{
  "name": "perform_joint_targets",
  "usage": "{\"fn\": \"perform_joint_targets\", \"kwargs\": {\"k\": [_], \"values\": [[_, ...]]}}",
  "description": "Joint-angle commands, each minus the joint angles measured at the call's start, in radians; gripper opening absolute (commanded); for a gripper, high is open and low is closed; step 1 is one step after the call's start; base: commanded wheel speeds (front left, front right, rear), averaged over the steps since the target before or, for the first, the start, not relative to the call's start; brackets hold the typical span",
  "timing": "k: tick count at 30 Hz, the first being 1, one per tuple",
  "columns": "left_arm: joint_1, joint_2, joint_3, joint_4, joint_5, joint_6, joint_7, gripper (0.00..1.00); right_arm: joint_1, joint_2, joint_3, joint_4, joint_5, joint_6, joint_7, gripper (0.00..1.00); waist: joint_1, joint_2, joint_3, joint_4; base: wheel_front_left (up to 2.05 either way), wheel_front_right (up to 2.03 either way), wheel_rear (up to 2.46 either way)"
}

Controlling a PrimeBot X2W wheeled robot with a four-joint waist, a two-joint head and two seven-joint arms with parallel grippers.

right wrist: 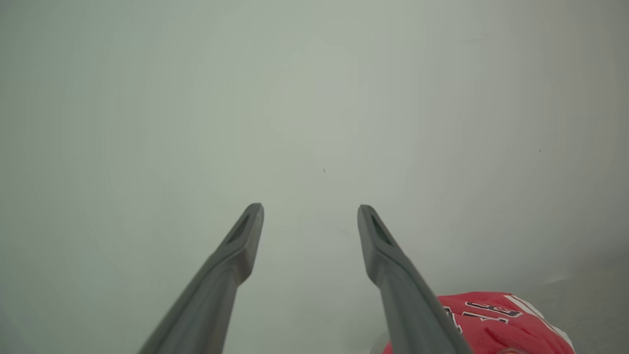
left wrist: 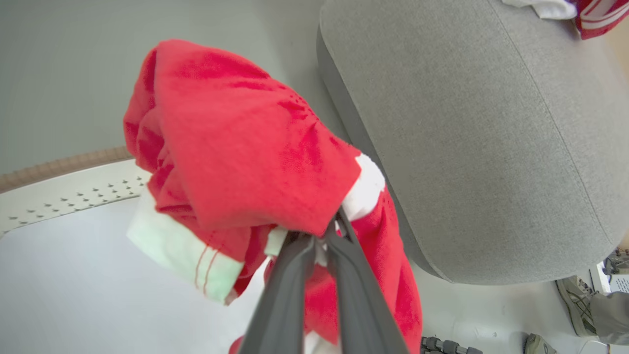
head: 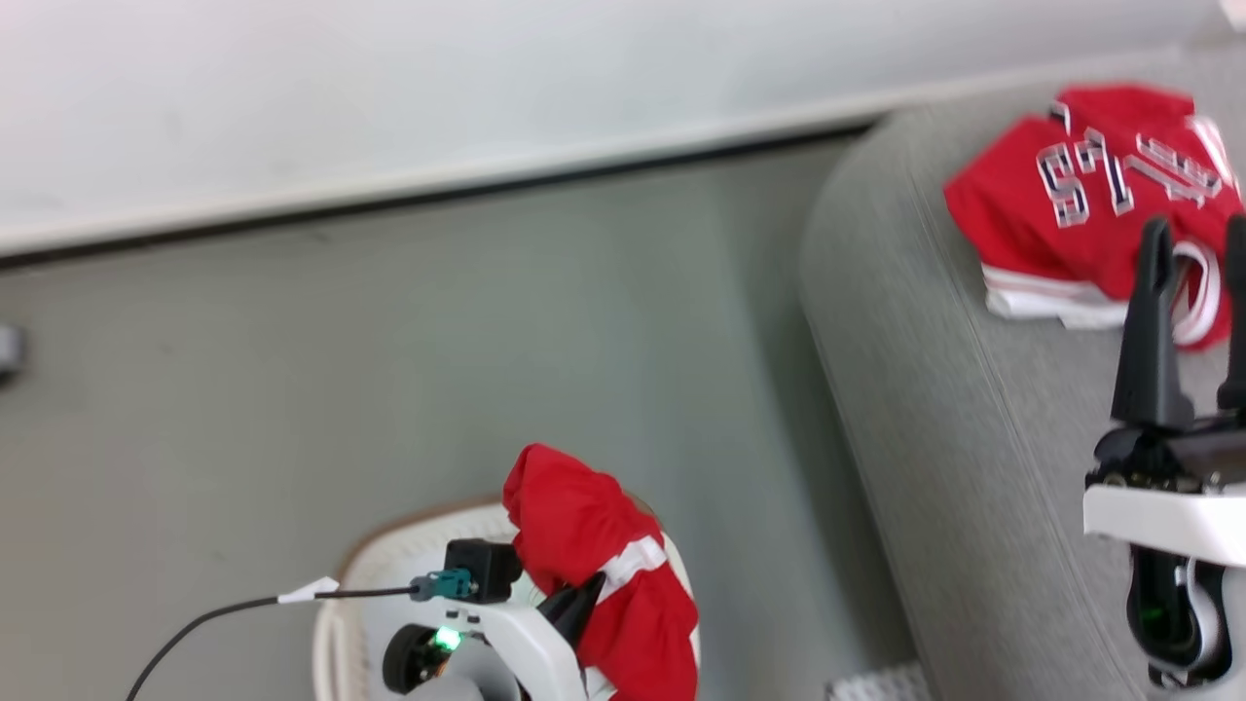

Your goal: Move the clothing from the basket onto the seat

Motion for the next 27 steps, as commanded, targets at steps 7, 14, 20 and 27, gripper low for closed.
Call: {"fn": "perform_joint_targets", "kwargs": {"k": [7,14,20,27], "values": [[0.036,0.041,0.116,-0.16,0.071,0.002,-0.007,0.0,0.103,-0.013,0.021,0.052,0.01,-0.002,0.001,1.0,0.0002,0.0,-0.217,0.14,0.0,0.0,0.0],[0.059,0.065,0.261,-0.352,0.186,0.01,-0.007,0.0,0.166,-0.01,0.068,0.088,0.015,-0.002,0.001,1.0,0.0002,0.0,-0.293,0.17,0.0,0.0,0.0],[0.045,0.083,0.317,-0.508,0.256,0.029,-0.007,0.0,0.19,-0.02,0.116,0.111,0.011,-0.002,0.001,1.0,0.0002,0.0,-0.309,0.189,0.0,0.0,0.0],[0.045,0.103,0.333,-0.589,0.264,0.059,-0.003,0.0,0.192,-0.016,0.155,0.12,0.01,-0.002,0.001,1.0,0.0002,0.0,-0.313,0.19,0.0,0.0,0.0]]}}
